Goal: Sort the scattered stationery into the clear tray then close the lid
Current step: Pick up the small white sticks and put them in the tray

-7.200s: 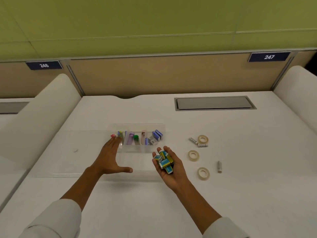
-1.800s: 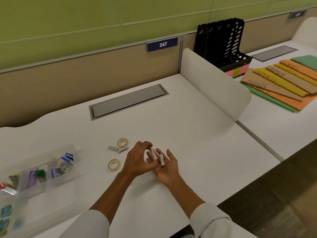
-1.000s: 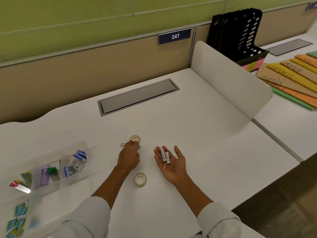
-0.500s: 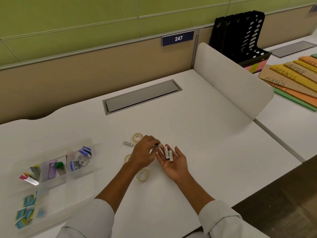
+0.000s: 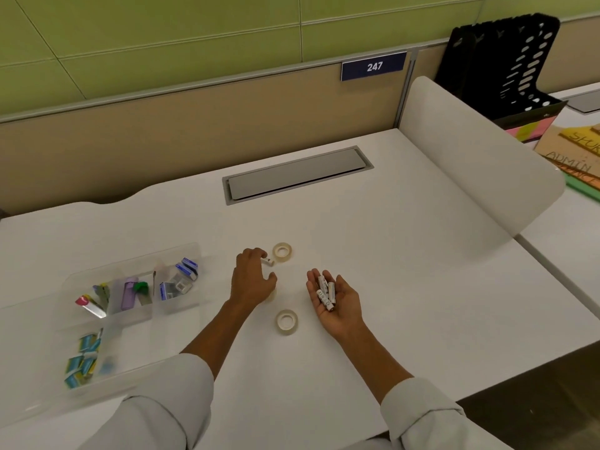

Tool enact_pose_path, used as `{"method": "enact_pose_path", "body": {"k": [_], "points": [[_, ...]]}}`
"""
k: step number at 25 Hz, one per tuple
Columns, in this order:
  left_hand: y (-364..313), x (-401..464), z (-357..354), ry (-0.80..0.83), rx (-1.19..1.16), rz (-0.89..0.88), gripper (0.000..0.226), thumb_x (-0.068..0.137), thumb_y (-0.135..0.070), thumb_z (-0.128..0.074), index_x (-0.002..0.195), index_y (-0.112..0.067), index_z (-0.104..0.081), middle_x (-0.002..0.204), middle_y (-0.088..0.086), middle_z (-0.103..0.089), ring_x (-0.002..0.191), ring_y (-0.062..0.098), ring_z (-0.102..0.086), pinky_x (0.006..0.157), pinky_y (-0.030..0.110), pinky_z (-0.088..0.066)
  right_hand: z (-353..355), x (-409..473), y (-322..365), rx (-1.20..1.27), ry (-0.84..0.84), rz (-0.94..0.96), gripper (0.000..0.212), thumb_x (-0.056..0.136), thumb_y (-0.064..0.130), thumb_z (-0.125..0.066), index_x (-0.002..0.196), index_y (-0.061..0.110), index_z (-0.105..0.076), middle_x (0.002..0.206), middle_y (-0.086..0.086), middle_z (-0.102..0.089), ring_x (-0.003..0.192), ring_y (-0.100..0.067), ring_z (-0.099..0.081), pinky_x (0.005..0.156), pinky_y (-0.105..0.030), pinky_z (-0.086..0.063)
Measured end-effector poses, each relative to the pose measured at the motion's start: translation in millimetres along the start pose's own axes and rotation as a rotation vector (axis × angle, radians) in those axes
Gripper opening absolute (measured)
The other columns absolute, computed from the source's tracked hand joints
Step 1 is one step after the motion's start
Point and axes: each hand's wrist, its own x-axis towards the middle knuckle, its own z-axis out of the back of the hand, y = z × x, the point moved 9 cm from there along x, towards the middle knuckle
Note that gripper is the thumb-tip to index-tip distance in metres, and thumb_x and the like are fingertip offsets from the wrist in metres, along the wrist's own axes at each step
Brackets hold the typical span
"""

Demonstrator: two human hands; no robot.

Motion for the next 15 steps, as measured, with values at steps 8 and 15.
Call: {"method": "enact_pose_path", "body": {"k": [8,15], "points": [[32,23,-17,0.038,0.055,0.223,0.061,0.073,-0.036,-0.078,0.121,-0.011,-0.048,0.12,0.01,-0.053,0.118,0.029,-0.046,0.089,0.04,-0.046,-8,11,-2,-0.017,0.011,-0.016,0.051,0.095,0.039,-0.061,0.126,-0.002,-0.058,0.131,-0.026,-0.063,0.126,-0.04,-0.059,0.112,-0.048,-0.042],[28,38,-24,0.013,0.05,0.117,0.036,0.074,-0.026,-0.075,0.104,-0.012,-0.061,0.102,0.009,-0.061,0.103,0.029,-0.054,0.077,0.036,-0.046,-12,22,1,-0.005,0.019,-0.015,0.062,0.09,0.045,-0.064,0.13,-0.003,-0.057,0.135,-0.024,-0.062,0.126,-0.041,-0.059,0.112,-0.048,-0.042]]}}
